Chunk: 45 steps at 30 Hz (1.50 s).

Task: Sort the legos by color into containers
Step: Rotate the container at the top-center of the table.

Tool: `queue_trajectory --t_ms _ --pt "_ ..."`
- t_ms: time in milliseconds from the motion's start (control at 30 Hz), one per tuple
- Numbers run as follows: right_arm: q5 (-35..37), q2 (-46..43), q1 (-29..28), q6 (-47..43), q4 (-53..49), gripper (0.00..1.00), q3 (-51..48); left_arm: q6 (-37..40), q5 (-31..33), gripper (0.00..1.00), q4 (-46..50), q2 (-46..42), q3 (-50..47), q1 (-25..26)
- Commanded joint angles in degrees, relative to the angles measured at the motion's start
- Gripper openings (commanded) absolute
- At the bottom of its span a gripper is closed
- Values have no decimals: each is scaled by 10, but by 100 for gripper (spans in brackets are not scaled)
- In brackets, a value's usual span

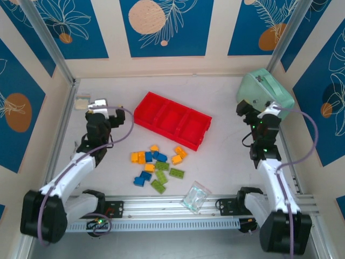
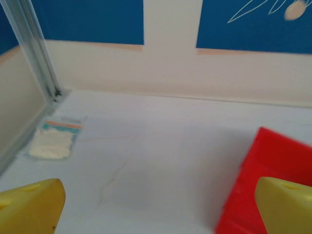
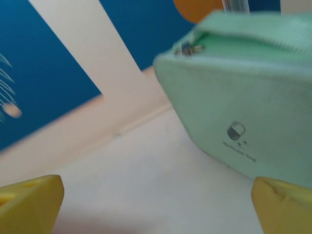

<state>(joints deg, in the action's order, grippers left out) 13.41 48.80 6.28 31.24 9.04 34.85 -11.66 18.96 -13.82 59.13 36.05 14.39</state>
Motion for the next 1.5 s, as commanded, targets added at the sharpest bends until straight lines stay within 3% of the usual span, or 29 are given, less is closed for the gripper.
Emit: queue_trajectory --t_ms 0,133,167,267,367,467,600,800,1033,1467 --pt "-155 -12 -4 95 -210 99 86 -111 -96 100 272 -41 62 2" --pt "-249 21 -66 95 -393 100 210 -151 -170 99 432 -128 98 14" --pt "-243 31 -99 99 -445 99 238 -166 -187 99 474 -155 104 14" --pt "-130 50 -211 171 -586 97 278 -207 -291 99 550 -227 99 15" --pt "-96 49 -322 291 -599 97 242 -230 -358 99 608 -288 80 16" --pt "-24 66 -436 432 -593 100 193 -201 -335 99 695 -305 108 16" --pt "42 145 -539 549 -573 99 171 -182 -392 99 658 -316 111 16" --pt "38 269 -556 561 -512 99 198 -113 -368 99 658 -299 119 16" --pt "31 378 -553 552 -450 99 226 -84 -450 99 629 -292 112 15" --pt "57 534 -559 553 -487 99 342 -86 -475 99 604 -293 94 14"
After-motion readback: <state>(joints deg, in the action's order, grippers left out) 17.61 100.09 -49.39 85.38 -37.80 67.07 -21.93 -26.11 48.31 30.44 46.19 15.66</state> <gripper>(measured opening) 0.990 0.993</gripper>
